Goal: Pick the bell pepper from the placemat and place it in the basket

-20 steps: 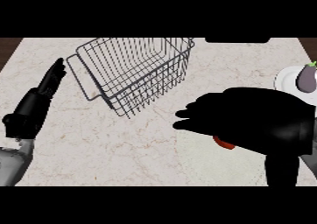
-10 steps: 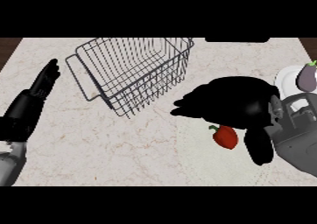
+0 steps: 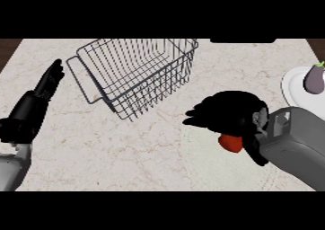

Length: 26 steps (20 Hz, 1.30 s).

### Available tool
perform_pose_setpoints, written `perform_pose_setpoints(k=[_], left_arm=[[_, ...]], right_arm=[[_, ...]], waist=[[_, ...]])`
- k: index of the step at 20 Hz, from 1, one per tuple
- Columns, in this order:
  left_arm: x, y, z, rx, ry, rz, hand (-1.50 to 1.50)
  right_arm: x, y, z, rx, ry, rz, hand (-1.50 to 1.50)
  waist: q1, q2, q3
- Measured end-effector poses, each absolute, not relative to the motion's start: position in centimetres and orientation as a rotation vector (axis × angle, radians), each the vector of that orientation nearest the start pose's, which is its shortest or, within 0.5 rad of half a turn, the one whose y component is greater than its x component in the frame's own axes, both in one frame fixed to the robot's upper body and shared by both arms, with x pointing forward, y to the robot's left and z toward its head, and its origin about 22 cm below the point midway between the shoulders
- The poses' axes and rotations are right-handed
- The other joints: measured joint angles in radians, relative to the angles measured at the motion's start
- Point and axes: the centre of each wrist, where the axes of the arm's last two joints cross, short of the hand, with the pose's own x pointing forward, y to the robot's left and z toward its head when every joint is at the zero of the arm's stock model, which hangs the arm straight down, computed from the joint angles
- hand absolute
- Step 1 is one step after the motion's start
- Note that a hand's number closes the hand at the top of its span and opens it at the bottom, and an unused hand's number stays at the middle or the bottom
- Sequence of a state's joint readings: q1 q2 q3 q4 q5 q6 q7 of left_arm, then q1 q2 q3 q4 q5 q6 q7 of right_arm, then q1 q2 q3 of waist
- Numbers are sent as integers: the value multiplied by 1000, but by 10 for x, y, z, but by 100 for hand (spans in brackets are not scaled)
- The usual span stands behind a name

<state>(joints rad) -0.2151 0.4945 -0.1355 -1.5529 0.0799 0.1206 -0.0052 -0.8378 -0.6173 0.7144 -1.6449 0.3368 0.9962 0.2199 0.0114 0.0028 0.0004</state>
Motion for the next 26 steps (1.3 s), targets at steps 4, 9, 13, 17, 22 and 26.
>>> perform_pose_setpoints(k=[4, 9, 13, 17, 22, 26], left_arm=[[283, 288, 76, 292, -1729, -379, 0], [291, 289, 78, 287, -1726, -378, 0], [291, 286, 75, 289, -1727, -379, 0], [291, 288, 75, 294, -1723, -377, 0], [282, 287, 78, 292, -1723, -378, 0], [289, 291, 79, 303, -1723, -377, 0]], right_arm=[[301, -135, 158, -298, -897, 2305, -150], [315, -143, 137, -316, -895, 2306, -150], [321, -153, 121, -326, -916, 2307, -150], [320, -158, 108, -318, -953, 2298, -150], [324, -155, 104, -325, -974, 2295, -150], [320, -161, 86, -309, -984, 2287, -150]], waist=[[-1, -1, 0], [-2, 0, 0], [-3, -1, 0], [-6, -2, 0], [-5, -3, 0], [-8, -3, 0]])
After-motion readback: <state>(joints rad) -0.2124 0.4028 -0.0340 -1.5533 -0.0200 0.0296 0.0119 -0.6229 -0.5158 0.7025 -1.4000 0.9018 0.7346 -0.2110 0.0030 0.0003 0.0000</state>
